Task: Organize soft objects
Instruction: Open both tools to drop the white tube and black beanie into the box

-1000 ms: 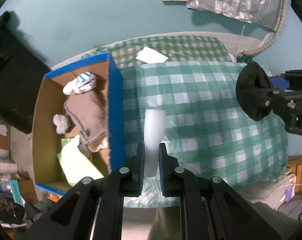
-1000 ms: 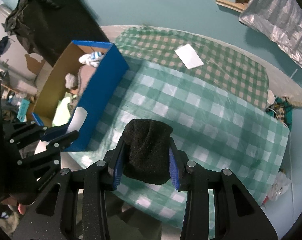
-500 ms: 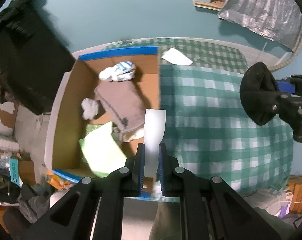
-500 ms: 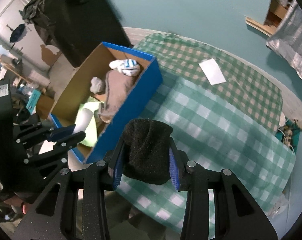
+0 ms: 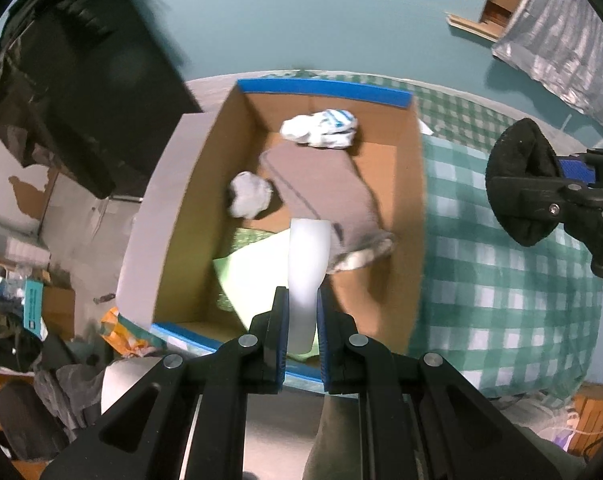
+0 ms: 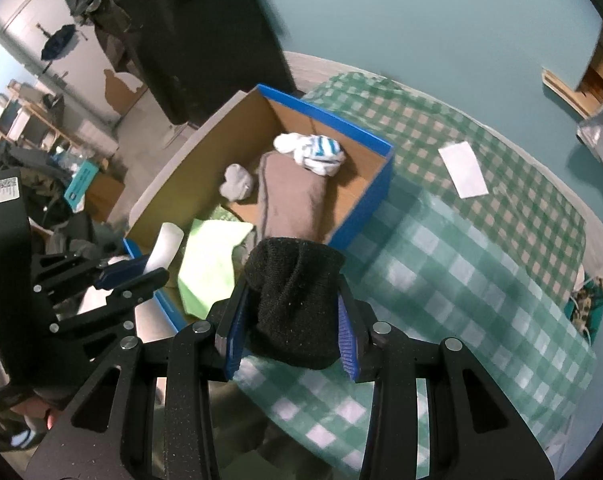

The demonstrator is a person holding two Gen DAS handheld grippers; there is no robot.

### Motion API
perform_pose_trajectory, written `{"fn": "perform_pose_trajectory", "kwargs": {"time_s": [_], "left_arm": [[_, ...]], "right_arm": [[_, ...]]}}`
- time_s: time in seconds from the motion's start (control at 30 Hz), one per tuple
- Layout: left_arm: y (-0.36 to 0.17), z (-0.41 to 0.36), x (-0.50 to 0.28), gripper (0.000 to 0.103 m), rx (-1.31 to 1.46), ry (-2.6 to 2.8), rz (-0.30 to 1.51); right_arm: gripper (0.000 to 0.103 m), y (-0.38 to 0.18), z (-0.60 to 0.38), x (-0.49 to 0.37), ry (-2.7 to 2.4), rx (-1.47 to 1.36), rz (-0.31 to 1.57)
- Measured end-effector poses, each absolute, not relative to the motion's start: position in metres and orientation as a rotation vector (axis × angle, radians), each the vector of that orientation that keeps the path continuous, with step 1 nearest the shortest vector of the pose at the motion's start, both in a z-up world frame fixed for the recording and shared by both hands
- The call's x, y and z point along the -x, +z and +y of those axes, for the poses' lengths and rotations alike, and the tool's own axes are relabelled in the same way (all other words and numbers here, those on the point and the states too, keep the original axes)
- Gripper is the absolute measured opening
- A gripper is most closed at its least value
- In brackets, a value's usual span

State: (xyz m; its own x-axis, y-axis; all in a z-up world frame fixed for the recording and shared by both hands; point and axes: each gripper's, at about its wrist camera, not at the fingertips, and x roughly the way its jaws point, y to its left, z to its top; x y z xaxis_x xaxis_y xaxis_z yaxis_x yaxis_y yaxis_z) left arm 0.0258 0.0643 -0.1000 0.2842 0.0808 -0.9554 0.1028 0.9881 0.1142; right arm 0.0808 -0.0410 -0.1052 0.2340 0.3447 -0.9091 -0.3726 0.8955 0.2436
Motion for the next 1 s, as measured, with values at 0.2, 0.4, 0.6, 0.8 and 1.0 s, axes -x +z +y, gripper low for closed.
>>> {"fn": "perform_pose_trajectory", "kwargs": {"time_s": [0.2,0.4,0.6,0.8,1.0], "left_arm": [[-0.107,0.090,-0.035,0.013,-0.156,0.037,1.299],[-0.121,0.110,-0.045,0.013,-0.131,0.067,1.326],[-0.135,0.123,-0.054,0.014,-0.117,0.079,1.355],[-0.139,0.133,-0.058,0.018,-0.115,0.078,1.369],[-0.133,0.138,-0.057,0.031,-0.118,0.086,1.352]], "right_arm": [[0.038,-0.110,-0.017,-0.093,0.504,0.042,1.247],[0.038,-0.120,0.008,-0.104,0.515,0.045,1.272],[0.038,-0.132,0.027,-0.111,0.511,0.050,1.295],[0.043,-0.144,0.040,-0.118,0.494,0.050,1.314],[0.052,-0.142,0.043,-0.119,0.460,0.053,1.303]]}}
